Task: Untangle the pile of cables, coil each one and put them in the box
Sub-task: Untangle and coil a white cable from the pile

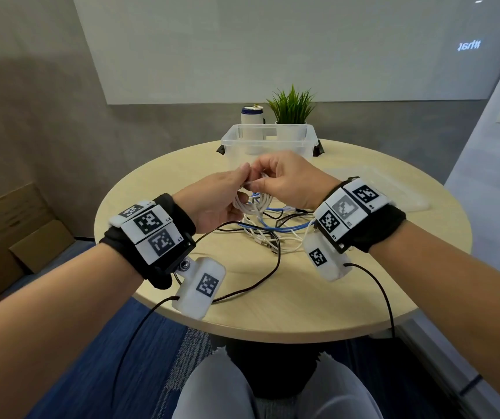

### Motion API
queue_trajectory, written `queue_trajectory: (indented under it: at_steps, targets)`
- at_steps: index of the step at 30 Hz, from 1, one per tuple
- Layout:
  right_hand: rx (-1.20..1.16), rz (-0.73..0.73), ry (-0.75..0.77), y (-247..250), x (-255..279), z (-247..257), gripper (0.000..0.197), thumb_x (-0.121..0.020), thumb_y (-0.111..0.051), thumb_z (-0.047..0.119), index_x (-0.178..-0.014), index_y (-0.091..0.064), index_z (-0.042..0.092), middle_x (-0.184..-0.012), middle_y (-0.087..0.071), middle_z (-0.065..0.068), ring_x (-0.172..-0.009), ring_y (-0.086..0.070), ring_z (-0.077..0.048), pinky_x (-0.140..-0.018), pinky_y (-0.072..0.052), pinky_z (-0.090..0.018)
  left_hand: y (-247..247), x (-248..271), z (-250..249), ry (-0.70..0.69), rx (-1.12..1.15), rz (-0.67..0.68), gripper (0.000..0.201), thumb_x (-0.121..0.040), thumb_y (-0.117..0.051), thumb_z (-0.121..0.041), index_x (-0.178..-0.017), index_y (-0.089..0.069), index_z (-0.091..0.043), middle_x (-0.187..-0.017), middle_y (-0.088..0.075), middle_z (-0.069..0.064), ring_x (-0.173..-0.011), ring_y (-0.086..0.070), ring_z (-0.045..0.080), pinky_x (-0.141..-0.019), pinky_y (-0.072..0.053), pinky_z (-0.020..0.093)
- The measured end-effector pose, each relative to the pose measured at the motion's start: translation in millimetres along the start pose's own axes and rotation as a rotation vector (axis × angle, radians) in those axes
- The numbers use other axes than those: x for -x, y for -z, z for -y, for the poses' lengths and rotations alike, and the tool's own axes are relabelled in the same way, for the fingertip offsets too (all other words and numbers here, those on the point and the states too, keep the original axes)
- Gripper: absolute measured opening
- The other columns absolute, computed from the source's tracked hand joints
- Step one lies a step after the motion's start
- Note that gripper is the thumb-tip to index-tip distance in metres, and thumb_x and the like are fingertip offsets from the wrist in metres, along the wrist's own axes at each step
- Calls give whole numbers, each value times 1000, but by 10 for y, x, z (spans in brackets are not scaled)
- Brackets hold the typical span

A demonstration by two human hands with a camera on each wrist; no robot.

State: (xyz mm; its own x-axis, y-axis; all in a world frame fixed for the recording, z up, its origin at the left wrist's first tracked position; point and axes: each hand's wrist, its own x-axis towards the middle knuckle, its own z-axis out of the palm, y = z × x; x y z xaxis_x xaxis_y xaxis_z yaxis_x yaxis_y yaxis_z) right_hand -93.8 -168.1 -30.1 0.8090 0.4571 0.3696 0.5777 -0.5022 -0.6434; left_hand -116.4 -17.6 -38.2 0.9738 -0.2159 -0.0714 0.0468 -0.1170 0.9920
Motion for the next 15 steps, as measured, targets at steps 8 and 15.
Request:
queue_trajectory:
  at_steps: [8, 15]
  targets:
    - [112, -108, 70, -25, -1, -49, 3, -89, -63, 13, -91, -62, 10, -114, -43, 1, -104, -44, -8, -87, -28, -11, 7, -26, -19, 49, 12, -105, 30, -103, -27, -39, -98, -49, -20, -69, -47, -1, -59, -60, 14, -66, -38, 27]
    - [-118, -134, -20, 1, -30, -41, 9, -97, -51, 12, -88, -54, 13, -86, -55, -5, -77, -56, -16, -77, -56, -38, 56, -72, -65, -32, 31, -173, 24, -103, -30, -33, -102, -50, -19, -64, -52, -5, -56, -68, 15, -68, -45, 27]
